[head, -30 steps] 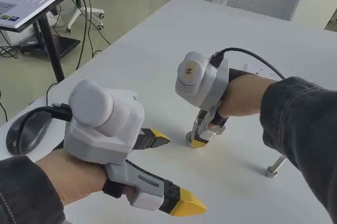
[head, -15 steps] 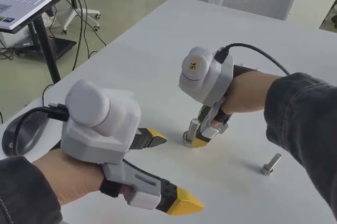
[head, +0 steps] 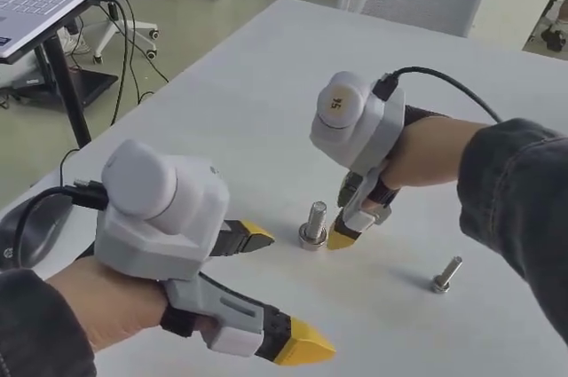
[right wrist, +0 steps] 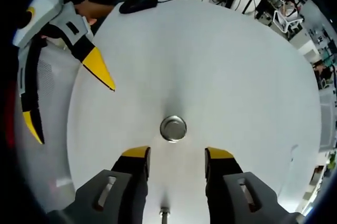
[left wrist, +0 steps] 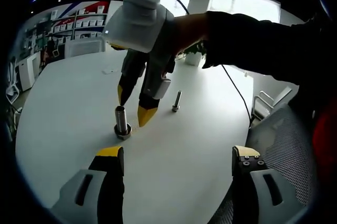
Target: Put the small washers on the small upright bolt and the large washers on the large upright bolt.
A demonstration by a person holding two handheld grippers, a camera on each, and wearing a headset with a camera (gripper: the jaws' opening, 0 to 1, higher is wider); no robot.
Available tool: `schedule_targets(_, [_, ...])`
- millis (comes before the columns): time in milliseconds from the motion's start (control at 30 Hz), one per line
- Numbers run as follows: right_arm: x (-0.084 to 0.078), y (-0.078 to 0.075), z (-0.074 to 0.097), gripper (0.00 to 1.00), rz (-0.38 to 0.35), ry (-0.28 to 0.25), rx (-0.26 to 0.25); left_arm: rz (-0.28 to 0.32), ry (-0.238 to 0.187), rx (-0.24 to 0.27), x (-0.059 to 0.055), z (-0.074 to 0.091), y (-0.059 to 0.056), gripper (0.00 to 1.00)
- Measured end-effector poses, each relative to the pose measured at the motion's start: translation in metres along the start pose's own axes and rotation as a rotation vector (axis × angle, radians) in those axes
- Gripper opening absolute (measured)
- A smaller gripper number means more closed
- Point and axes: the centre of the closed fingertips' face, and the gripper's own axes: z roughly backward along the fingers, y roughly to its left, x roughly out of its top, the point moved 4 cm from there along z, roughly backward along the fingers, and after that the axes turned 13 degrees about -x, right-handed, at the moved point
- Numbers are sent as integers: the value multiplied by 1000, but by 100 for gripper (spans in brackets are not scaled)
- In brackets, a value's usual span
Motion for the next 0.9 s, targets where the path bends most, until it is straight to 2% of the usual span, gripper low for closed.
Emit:
schedule_targets(100, [-3, -1, 3, 46, -12, -1, -6, -1, 0, 0, 0, 0, 0, 84])
schedule_targets(200, [-3, 1, 7, 54, -31, -16, -10, -1, 1, -2, 0, 0, 0, 84])
schedule_targets(333, [-5, 0, 10, 55, -38, -25, -21, -5, 4, -4, 0, 0, -1, 84])
schedule_targets(600, [-8, 3, 21, 64, -64, -49, -30, -8, 6, -4, 0, 0, -2, 84])
schedule_targets(900, [-10, 3, 27, 81, -103, -82, -58, -11, 9, -4, 1, -1, -3, 85])
